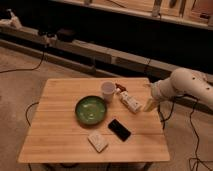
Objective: Place the pepper on the white sponge
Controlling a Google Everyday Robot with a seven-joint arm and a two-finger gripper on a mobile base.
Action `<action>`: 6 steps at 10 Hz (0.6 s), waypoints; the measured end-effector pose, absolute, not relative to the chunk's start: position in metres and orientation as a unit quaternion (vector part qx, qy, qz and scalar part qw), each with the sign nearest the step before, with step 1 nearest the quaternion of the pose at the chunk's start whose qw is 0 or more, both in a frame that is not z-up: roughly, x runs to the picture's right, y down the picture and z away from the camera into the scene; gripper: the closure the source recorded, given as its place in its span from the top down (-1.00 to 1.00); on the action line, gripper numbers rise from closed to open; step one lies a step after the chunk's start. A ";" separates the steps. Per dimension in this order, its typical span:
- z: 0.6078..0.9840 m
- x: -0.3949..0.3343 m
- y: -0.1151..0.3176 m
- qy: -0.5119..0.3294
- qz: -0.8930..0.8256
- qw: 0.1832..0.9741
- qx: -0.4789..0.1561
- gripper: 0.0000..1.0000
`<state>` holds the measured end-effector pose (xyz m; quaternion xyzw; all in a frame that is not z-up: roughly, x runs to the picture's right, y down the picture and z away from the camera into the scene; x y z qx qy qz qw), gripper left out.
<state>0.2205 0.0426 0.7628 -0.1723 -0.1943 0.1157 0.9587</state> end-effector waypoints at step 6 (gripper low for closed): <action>0.829 0.249 0.022 -0.199 0.157 0.948 -0.192 0.60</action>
